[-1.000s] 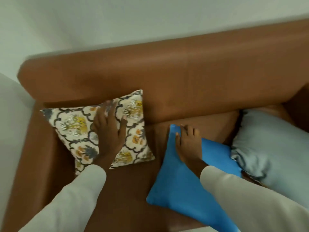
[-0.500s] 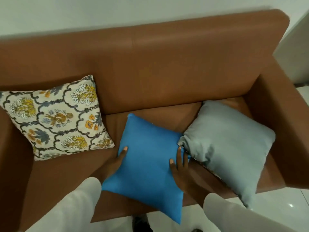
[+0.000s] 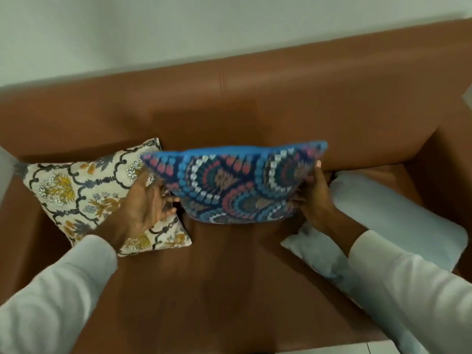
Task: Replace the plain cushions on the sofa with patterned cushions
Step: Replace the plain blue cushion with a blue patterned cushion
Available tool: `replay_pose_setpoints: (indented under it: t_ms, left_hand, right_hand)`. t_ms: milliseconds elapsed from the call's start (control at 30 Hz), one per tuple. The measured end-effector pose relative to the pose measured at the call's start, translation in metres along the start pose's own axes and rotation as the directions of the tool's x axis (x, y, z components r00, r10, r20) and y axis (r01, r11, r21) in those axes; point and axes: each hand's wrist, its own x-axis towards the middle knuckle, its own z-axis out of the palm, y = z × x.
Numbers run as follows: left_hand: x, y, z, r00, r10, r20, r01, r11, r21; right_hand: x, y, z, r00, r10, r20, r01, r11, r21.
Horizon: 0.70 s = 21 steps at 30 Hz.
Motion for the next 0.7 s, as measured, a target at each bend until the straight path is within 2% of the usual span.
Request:
replay_pose_setpoints:
  t_ms: [100, 133, 167, 200, 233, 267, 300, 367, 400, 433, 467, 500, 533, 567, 600, 633, 667, 700]
  left_hand:
    - [0.035, -0.023, 0.037, 0.998, -0.011, -0.056, 0.018, 0.990, 0.137]
    - [0.046, -0.032, 0.046, 0.992, -0.023, -0.125, 0.044, 0.984, 0.172]
    - [0.055, -0.040, 0.054, 0.979, -0.010, -0.205, 0.049, 0.981, 0.188]
    - [0.062, -0.047, 0.059, 0.964, 0.036, -0.263, 0.017, 0.980, 0.198]
    - [0.067, -0.053, 0.061, 0.951, 0.092, -0.294, -0.027, 0.976, 0.218]
    - [0.073, -0.060, 0.060, 0.938, 0.136, -0.319, -0.060, 0.970, 0.238]
    - [0.076, -0.065, 0.060, 0.927, 0.156, -0.340, -0.072, 0.966, 0.247]
    - [0.077, -0.076, 0.057, 0.920, 0.169, -0.353, -0.093, 0.971, 0.222]
    - [0.075, -0.081, 0.058, 0.892, 0.229, -0.390, -0.139, 0.959, 0.246]
    - [0.071, -0.085, 0.059, 0.823, 0.344, -0.451, -0.207, 0.922, 0.327]
    - [0.065, -0.086, 0.062, 0.717, 0.489, -0.496, -0.268, 0.851, 0.451]
    - [0.059, -0.085, 0.068, 0.597, 0.637, -0.487, -0.306, 0.742, 0.596]
    - [0.056, -0.083, 0.074, 0.488, 0.775, -0.402, -0.353, 0.596, 0.721]
    - [0.058, -0.082, 0.082, 0.419, 0.877, -0.236, -0.395, 0.410, 0.822]
    - [0.064, -0.081, 0.088, 0.387, 0.921, -0.040, -0.408, 0.209, 0.889]
    - [0.072, -0.079, 0.092, 0.386, 0.912, 0.135, -0.376, 0.023, 0.926]
    - [0.083, -0.075, 0.091, 0.386, 0.888, 0.251, -0.320, -0.126, 0.939]
    - [0.093, -0.072, 0.089, 0.383, 0.868, 0.316, -0.275, -0.219, 0.936]
  right_hand:
    - [0.030, 0.004, 0.029, 0.948, -0.287, -0.136, 0.264, 0.951, -0.161]
    - [0.038, 0.012, 0.037, 0.934, -0.337, -0.120, 0.313, 0.933, -0.180]
    - [0.046, 0.022, 0.043, 0.914, -0.384, -0.130, 0.336, 0.898, -0.285]
    - [0.049, 0.028, 0.048, 0.864, -0.456, -0.213, 0.341, 0.842, -0.418]
    - [0.050, 0.032, 0.050, 0.782, -0.533, -0.324, 0.336, 0.798, -0.501]
    - [0.052, 0.034, 0.051, 0.715, -0.593, -0.371, 0.358, 0.765, -0.535]
    - [0.052, 0.035, 0.054, 0.714, -0.616, -0.332, 0.417, 0.756, -0.505]
    - [0.055, 0.041, 0.055, 0.821, -0.533, -0.207, 0.430, 0.814, -0.390]
    - [0.056, 0.045, 0.053, 0.839, -0.494, -0.228, 0.367, 0.823, -0.434]
    - [0.053, 0.049, 0.052, 0.824, -0.492, -0.281, 0.272, 0.779, -0.565]
    - [0.048, 0.051, 0.050, 0.760, -0.569, -0.314, 0.203, 0.667, -0.717]
    - [0.039, 0.053, 0.052, 0.669, -0.702, -0.245, 0.220, 0.502, -0.836]
    - [0.032, 0.056, 0.056, 0.576, -0.815, -0.057, 0.305, 0.280, -0.910]
    - [0.028, 0.063, 0.063, 0.495, -0.847, 0.192, 0.396, 0.023, -0.918]
    - [0.028, 0.071, 0.073, 0.424, -0.815, 0.396, 0.446, -0.192, -0.874]
    - [0.031, 0.078, 0.080, 0.386, -0.766, 0.514, 0.459, -0.324, -0.827]
    - [0.036, 0.081, 0.085, 0.374, -0.739, 0.560, 0.455, -0.380, -0.805]
    - [0.044, 0.081, 0.085, 0.378, -0.733, 0.566, 0.442, -0.395, -0.806]
